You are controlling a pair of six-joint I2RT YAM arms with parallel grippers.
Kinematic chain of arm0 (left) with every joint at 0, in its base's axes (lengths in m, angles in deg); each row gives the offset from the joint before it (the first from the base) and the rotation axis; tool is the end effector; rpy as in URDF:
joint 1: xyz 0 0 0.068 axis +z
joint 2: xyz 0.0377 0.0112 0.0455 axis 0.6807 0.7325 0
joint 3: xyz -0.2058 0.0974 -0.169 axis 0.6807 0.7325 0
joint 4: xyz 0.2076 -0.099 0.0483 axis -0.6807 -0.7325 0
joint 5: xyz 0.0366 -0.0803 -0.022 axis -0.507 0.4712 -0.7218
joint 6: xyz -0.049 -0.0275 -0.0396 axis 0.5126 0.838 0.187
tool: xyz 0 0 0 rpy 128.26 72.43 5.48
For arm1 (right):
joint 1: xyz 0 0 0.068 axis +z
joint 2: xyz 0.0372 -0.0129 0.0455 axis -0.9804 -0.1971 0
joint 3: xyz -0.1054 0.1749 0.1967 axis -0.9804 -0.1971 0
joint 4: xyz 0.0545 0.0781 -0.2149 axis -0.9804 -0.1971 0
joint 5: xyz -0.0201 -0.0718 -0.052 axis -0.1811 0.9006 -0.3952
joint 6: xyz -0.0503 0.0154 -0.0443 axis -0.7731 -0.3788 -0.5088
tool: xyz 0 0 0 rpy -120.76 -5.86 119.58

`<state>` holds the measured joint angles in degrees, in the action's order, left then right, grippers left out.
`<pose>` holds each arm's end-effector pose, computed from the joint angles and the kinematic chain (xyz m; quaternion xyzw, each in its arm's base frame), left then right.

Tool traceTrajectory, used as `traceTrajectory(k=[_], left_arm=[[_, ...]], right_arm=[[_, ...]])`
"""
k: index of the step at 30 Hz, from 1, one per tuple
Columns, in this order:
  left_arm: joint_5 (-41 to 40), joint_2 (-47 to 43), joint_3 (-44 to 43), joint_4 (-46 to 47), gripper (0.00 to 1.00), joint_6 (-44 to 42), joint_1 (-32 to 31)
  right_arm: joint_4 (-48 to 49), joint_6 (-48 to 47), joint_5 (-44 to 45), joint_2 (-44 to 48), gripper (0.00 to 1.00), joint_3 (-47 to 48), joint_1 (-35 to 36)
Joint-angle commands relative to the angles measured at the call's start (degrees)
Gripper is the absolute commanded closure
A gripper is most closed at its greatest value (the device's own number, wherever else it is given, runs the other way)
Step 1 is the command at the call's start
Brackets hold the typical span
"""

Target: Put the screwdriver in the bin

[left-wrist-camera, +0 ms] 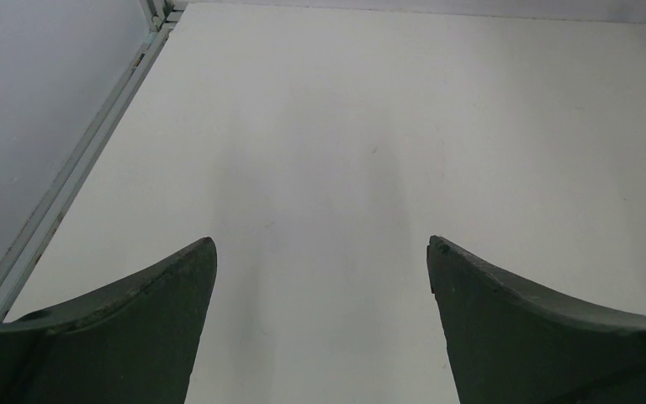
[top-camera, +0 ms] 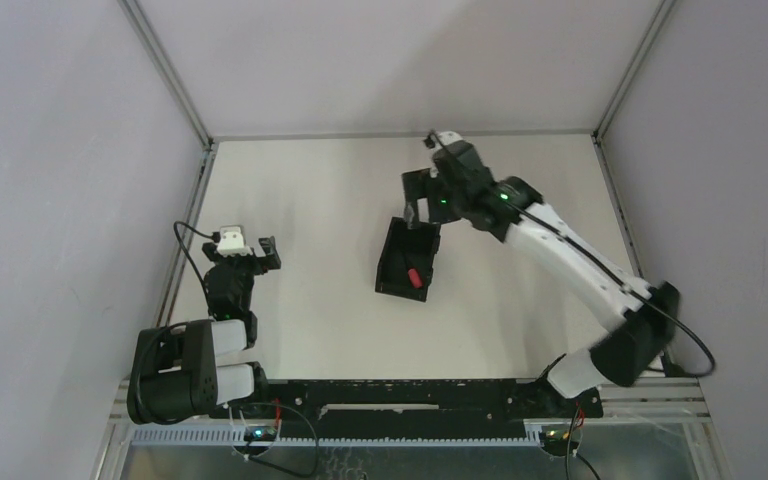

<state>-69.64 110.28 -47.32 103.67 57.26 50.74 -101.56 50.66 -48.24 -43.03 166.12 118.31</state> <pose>0.2074 0.0240 0.1952 -0.0252 0.7254 0.0139 0.6877 0.2517 0.1987 0.3591 -0.1587 0.9088 0.1213 0.3662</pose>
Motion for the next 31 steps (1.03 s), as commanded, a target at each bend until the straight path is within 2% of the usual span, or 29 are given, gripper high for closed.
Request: traceTrajectory(k=[1,9,15,21,31], left_arm=[[0.1,0.0,-2.6,2.4,0.00,0.2,-0.4],[0.1,0.0,-2.6,2.5,0.00,0.3,-0.3],[0.1,0.0,-2.6,2.5,0.00,0.3,-0.4],[0.1,-0.1,-2.6,2.5,0.00,0.3,-0.3],[0.1,0.0,-2.6,2.5,0.00,0.3,-0.4]], right_arm=[[10.8,-2.7,-2.1,10.3,0.00,-10.5,-3.5],[26.3,-4.0,-4.5,32.0,0.00,-36.6,-12.2],[32.1,-0.4,-5.0,46.1,0.00,-54.9,-18.8],[33.0,2.4,1.8,54.7,0.00,-64.1,-19.3],[36.7,4.0,2.0,61.5,0.00,-70.6,-19.2]])
